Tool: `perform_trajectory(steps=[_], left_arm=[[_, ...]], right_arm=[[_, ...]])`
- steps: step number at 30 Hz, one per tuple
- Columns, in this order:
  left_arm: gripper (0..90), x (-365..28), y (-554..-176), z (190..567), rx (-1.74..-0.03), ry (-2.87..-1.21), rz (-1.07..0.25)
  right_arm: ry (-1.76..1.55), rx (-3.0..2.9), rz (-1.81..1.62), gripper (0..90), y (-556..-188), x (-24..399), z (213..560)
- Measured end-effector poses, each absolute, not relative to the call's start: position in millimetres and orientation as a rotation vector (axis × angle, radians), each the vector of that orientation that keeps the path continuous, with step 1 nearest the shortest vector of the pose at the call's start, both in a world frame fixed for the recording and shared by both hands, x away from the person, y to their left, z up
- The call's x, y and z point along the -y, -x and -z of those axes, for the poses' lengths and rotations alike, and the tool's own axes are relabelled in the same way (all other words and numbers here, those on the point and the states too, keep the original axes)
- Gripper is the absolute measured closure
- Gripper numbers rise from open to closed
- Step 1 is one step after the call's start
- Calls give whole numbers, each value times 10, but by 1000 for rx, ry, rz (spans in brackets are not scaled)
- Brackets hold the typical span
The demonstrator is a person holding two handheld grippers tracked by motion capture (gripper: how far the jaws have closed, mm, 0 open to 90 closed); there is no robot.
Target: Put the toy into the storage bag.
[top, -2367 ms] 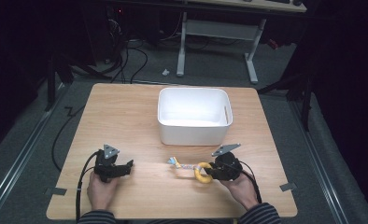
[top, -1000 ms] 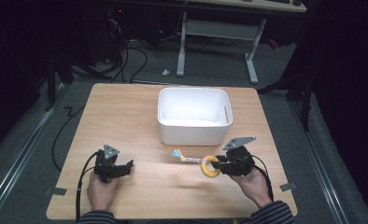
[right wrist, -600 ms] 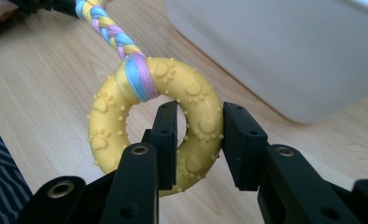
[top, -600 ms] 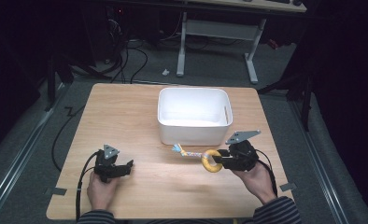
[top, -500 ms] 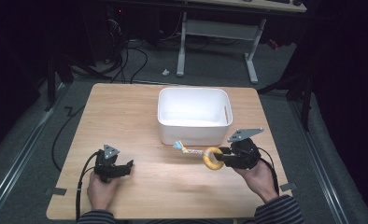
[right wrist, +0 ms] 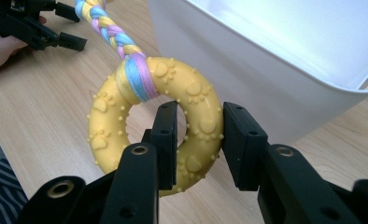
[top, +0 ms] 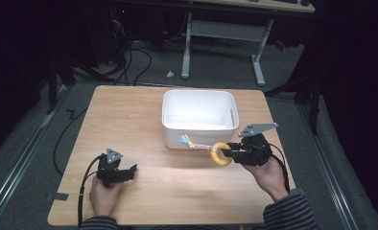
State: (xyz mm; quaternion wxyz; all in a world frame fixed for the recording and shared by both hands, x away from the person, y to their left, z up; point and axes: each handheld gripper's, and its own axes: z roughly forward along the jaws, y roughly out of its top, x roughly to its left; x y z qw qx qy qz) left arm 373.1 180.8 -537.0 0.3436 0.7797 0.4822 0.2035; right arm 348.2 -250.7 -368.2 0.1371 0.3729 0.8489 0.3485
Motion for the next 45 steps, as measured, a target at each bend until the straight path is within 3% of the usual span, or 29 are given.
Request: perform_trajectory(steps=[13, 19, 45], left_arm=[[180, -1808, -3732, 5370, -1253, -2026, -528], [181, -1809, -3735, 5370, -1252, -2024, -524], [178, -1811, -3731, 5370, -1247, -2027, -522]], right_arm=[[-1090, -2420, -1021, 680, -3638, 2520, 3481], [-1069, -2387, -1084, 680, -3873, 2503, 3295], [-1152, -2373, -918, 679, -4573, 2220, 3309]])
